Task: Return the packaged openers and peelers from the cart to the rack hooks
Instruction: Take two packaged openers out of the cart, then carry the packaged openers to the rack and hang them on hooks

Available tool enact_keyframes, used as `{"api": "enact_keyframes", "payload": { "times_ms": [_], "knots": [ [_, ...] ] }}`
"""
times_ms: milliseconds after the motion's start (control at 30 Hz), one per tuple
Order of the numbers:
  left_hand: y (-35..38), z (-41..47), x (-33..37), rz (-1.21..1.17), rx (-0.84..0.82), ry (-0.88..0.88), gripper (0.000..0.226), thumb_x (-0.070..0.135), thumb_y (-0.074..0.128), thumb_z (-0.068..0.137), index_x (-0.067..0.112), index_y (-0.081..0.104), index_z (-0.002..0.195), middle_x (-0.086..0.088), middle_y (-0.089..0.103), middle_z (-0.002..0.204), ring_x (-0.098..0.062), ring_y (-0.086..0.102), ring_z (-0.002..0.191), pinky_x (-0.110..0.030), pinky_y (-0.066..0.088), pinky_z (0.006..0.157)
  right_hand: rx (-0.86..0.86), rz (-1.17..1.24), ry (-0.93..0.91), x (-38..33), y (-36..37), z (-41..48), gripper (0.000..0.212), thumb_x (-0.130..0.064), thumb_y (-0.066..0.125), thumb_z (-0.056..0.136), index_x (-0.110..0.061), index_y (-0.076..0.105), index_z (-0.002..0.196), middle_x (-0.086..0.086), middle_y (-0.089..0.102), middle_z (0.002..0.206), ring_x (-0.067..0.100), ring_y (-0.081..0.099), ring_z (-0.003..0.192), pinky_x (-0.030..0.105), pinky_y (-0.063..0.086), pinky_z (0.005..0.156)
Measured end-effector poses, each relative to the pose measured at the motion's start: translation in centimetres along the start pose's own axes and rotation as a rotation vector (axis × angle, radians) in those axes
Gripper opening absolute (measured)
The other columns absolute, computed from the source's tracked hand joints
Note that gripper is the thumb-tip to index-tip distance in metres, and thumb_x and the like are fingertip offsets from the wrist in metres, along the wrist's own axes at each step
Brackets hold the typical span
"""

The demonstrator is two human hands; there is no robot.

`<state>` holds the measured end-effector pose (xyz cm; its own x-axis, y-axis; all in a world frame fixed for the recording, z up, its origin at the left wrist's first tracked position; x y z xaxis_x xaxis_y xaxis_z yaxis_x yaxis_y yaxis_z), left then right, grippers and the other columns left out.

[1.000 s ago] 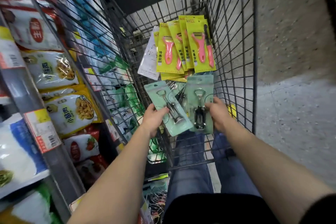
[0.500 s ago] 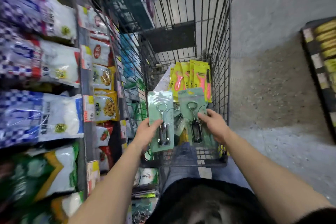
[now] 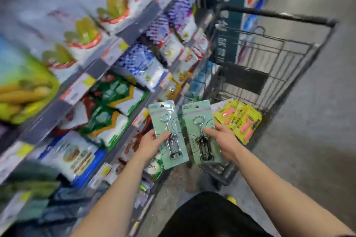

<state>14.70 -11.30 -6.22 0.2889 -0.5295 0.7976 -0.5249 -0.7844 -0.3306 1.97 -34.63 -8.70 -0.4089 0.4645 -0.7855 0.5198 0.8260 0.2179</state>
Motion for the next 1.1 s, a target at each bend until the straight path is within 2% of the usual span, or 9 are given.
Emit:
{"api": "enact_keyframes", "payload": {
  "times_ms": [67,167,300,433,500,667,733,1033,1100],
  "knots": [
    [-1.9,-2.8,-1.8,-0.063,0.058,-0.001,0.03,0.027,0.079,0.093,0.024,0.071,0.121,0.011,0.077,0.115,-0.003,0.074,0.101,-0.027,0.059,0.094,-0.067,-0.057,-0.005,-0.2,2.3,-0.8,0.041,-0.028,0.084,0.079,-0.012,0.068,0.113,0.0,0.074,0.111,0.014,0.068,0.103,0.039,0.049,0.105],
    [-4.6,-7.6,-5.6,-0.152,0.153,-0.038,0.032,0.023,0.079,0.092,0.021,0.07,0.122,0.007,0.077,0.116,-0.005,0.073,0.1,-0.024,0.058,0.09,-0.191,-0.099,0.02,0.9,6.5,-1.9,0.013,-0.004,0.067,0.094,-0.014,0.069,0.102,0.0,0.076,0.099,0.016,0.07,0.092,0.038,0.055,0.091],
    [-8.3,-15.8,-12.5,-0.189,0.302,-0.131,0.031,0.022,0.081,0.09,0.016,0.073,0.119,0.001,0.077,0.117,-0.007,0.072,0.097,-0.021,0.057,0.088,-0.364,-0.206,0.038,5.3,12.6,-4.4,0.04,-0.024,0.082,0.071,-0.012,0.077,0.108,0.011,0.077,0.111,0.034,0.069,0.113,0.058,0.046,0.108],
    [-11.1,-26.1,-19.8,-0.299,0.479,-0.195,0.027,0.015,0.08,0.091,0.018,0.072,0.116,0.006,0.077,0.105,0.009,0.07,0.08,-0.011,0.057,0.076,-0.519,-0.327,0.08,11.2,18.9,-9.8,0.029,-0.019,0.079,0.078,-0.006,0.077,0.104,0.015,0.077,0.108,0.04,0.068,0.112,0.06,0.047,0.106],
    [-12.1,-32.1,-23.7,-0.38,0.574,-0.211,0.025,0.016,0.08,0.091,0.02,0.073,0.114,0.005,0.078,0.107,0.003,0.072,0.084,-0.01,0.056,0.073,-0.599,-0.395,0.069,14.6,21.8,-13.6,0.039,-0.024,0.082,0.071,-0.005,0.077,0.104,0.017,0.077,0.109,0.041,0.067,0.113,0.06,0.045,0.108],
    [-12.4,-48.0,-33.6,-0.557,0.768,-0.224,0.053,0.049,0.085,0.075,0.025,0.074,0.121,0.006,0.079,0.118,-0.02,0.073,0.115,-0.046,0.053,0.108,-0.74,-0.503,0.08,23.3,27.8,-25.7,0.024,-0.001,0.069,0.089,0.001,0.072,0.114,0.015,0.075,0.109,0.028,0.07,0.102,0.041,0.053,0.1],
    [-11.8,-54.1,-36.2,-0.658,0.85,-0.213,0.051,0.043,0.082,0.081,0.02,0.072,0.126,0.002,0.078,0.122,-0.023,0.071,0.118,-0.05,0.051,0.111,-0.799,-0.544,0.086,26.7,29.6,-30.5,0.021,0.001,0.068,0.09,0.001,0.072,0.11,0.016,0.074,0.111,0.028,0.068,0.103,0.042,0.05,0.103],
    [-10.5,-72.1,-43.6,-0.841,1.076,-0.187,0.042,0.018,0.081,0.09,0.013,0.067,0.129,-0.003,0.079,0.119,-0.024,0.075,0.112,-0.043,0.058,0.099,-1.028,-0.75,0.088,36.7,36.3,-45.2,0.022,-0.004,0.073,0.089,-0.005,0.073,0.111,0.006,0.076,0.108,0.017,0.071,0.097,0.026,0.056,0.087],
    [-10.6,-74.7,-44.9,-0.862,1.124,-0.184,0.039,0.017,0.081,0.09,0.013,0.069,0.127,-0.003,0.08,0.117,-0.023,0.076,0.11,-0.04,0.059,0.096,-1.043,-0.775,0.098,38.4,37.7,-47.0,0.021,-0.001,0.072,0.089,-0.002,0.073,0.109,0.012,0.076,0.109,0.026,0.072,0.1,0.033,0.058,0.089]
  ]
}}
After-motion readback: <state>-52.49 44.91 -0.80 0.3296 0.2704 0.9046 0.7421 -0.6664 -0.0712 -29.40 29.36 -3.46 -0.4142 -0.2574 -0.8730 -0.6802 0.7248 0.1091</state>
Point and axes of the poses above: each hand's wrist, its own z-axis towards the middle knuckle, its own y-axis out of the palm, x = y × z, the point moved 6 cm from there along z, towards the middle knuckle
